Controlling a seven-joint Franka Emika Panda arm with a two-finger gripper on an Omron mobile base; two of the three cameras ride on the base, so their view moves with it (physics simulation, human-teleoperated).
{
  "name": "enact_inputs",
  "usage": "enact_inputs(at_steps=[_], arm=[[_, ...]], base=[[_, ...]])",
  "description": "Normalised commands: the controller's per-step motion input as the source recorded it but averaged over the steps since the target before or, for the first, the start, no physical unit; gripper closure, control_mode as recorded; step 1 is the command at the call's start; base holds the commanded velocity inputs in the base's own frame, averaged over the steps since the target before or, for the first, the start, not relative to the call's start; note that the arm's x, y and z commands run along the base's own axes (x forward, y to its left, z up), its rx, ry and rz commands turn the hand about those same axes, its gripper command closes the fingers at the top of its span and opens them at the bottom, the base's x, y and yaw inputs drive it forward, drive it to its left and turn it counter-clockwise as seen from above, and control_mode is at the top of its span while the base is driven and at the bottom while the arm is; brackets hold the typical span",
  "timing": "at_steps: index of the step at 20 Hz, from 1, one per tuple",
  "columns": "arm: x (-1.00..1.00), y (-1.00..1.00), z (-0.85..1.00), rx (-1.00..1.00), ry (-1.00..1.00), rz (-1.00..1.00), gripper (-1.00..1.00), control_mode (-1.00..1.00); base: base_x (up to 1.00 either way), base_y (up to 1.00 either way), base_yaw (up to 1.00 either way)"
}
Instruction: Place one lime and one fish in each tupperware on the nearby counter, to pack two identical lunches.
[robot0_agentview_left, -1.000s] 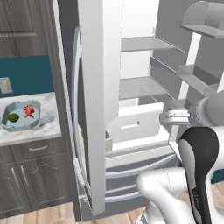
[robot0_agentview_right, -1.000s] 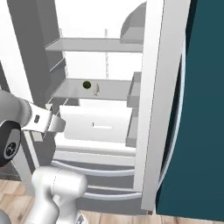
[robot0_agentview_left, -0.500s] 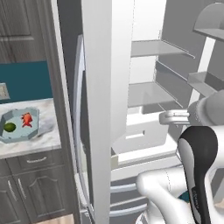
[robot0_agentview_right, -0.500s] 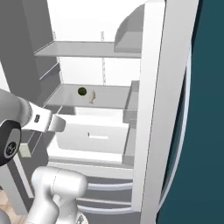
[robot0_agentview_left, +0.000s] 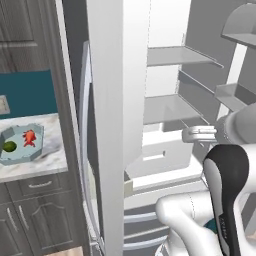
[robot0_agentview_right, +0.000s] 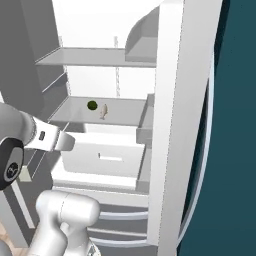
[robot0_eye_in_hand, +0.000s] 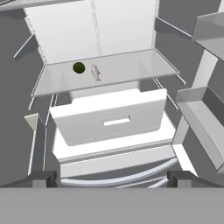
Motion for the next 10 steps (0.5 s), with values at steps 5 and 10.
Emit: enact_inputs(at_steps=[5, 10], arm=[[0.0, 0.0, 0.0, 0.0, 0.0, 0.0, -1.0, 1.0], [0.0, 0.0, 0.0, 0.0, 0.0, 0.0, -1.0, 1.0]], base=[[0.13, -0.43, 0.06], [0.21, -0.12, 0.03]])
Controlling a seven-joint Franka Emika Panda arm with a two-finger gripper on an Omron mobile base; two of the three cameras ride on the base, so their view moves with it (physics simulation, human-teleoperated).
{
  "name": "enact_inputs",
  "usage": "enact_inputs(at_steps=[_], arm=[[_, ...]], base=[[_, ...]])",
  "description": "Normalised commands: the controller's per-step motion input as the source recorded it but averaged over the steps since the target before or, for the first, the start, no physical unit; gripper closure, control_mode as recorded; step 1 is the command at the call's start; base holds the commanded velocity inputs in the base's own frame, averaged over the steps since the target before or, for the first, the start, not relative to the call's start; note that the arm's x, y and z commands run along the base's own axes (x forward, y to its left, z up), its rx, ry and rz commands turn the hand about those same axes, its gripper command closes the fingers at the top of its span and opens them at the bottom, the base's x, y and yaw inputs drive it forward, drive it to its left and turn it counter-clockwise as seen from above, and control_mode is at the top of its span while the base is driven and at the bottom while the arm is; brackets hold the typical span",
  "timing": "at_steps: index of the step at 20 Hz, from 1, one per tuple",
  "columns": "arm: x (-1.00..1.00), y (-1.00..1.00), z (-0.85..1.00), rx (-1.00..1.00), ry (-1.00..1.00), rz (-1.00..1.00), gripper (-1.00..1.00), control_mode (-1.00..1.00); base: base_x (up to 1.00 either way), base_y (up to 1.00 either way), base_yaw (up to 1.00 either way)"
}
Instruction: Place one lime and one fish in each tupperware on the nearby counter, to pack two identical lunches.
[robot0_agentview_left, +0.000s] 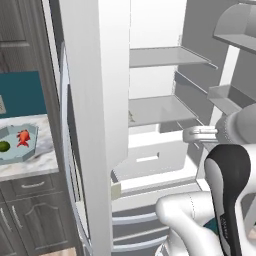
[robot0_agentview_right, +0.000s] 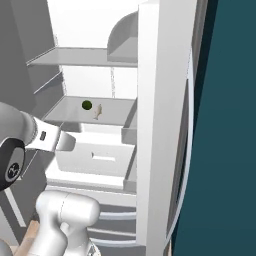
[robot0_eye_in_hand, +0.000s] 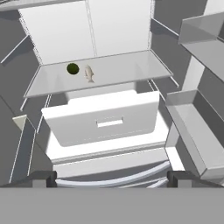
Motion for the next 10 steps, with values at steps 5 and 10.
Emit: enact_inputs(at_steps=[5, 10], arm=[[0.21, 0.0, 0.0, 0.0, 0.0, 0.0, -1.0, -1.0], [0.8, 0.03, -0.1, 0.0, 0.03, 0.11, -1.0, -1.0]], base=[[0.13, 0.0, 0.0], [0.0, 0.0, 0.0]])
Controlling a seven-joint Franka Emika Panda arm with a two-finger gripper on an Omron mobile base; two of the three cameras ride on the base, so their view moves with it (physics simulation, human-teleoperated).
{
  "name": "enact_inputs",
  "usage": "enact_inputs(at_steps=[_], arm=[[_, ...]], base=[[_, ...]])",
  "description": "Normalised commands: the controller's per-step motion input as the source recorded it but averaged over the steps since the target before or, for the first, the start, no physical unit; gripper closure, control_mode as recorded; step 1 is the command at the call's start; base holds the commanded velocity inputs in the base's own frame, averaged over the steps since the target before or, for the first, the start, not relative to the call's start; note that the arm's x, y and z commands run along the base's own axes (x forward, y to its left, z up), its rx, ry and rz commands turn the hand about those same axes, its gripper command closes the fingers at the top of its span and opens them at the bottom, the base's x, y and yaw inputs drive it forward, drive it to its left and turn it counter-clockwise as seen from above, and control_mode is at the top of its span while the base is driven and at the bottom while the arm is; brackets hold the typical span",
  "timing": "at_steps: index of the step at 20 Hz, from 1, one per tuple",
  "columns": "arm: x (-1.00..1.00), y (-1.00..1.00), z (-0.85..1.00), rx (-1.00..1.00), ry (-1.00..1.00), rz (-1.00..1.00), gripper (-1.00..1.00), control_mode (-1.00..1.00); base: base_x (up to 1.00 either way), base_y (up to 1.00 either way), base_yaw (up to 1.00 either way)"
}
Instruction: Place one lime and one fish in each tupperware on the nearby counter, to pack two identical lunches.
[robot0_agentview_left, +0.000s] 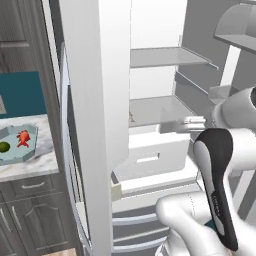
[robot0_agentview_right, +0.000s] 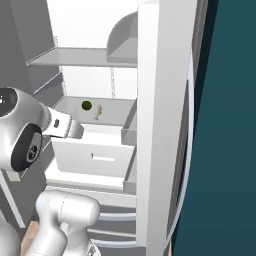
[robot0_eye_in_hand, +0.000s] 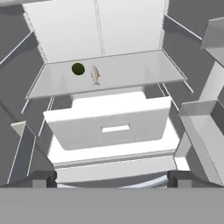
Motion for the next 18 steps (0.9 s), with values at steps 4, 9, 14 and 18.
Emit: enact_inputs(at_steps=[4, 9, 14, 18], arm=[[0.88, 0.25, -0.32, 0.0, 0.04, 0.18, -1.0, -1.0], [0.87, 0.39, -0.4, 0.0, 0.01, 0.13, -1.0, -1.0], [0.71, 0.07, -0.14, 0.0, 0.0, 0.01, -1.0, -1.0], [0.59, 0.01, -0.07, 0.0, 0.0, 0.0, -1.0, -1.0]], base=[[0.0, 0.0, 0.0], [0.0, 0.0, 0.0], [0.0, 0.0, 0.0], [0.0, 0.0, 0.0]])
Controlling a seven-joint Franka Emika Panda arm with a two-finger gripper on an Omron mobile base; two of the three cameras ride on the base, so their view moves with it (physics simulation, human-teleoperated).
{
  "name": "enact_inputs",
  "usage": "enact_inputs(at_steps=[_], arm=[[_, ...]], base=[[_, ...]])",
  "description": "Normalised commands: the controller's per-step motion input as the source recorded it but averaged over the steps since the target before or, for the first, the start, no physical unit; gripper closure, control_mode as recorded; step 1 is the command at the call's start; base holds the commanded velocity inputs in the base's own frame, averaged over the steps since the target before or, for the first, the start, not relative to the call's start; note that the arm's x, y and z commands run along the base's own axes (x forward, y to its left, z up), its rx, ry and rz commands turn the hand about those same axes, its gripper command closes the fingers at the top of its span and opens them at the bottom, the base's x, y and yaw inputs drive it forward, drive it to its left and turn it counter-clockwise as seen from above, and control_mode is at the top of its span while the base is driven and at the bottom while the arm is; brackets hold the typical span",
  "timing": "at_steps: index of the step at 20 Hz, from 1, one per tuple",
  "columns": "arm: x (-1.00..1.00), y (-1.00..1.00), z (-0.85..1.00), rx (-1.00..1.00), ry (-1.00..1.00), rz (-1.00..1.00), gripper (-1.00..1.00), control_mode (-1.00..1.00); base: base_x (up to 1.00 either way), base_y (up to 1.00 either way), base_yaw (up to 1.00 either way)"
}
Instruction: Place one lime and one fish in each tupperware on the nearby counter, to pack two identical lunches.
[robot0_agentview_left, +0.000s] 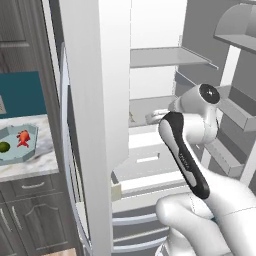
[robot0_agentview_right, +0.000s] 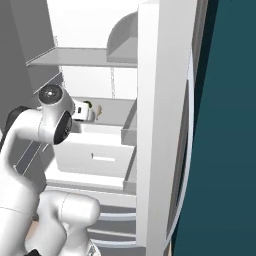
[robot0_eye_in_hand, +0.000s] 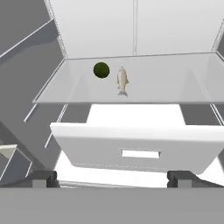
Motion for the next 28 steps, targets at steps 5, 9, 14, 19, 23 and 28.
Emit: enact_inputs(at_steps=[5, 9, 14, 19, 23, 28], arm=[[0.52, 0.1, -0.08, 0.0, 0.0, 0.0, -1.0, -1.0], [0.42, 0.01, -0.1, 0.0, 0.0, -0.02, -1.0, -1.0], [0.39, 0.0, -0.16, 0.0, 0.0, -0.03, -1.0, -1.0], [0.35, 0.05, -0.29, -0.01, 0.0, -0.02, -1.0, -1.0], [0.38, 0.1, -0.28, 0.0, 0.0, -0.01, -1.0, -1.0], [0.45, 0.06, -0.14, 0.0, 0.0, 0.0, -1.0, -1.0]], base=[[0.0, 0.0, 0.0], [0.0, 0.0, 0.0], [0.0, 0.0, 0.0], [0.0, 0.0, 0.0], [0.0, 0.0, 0.0], [0.0, 0.0, 0.0]])
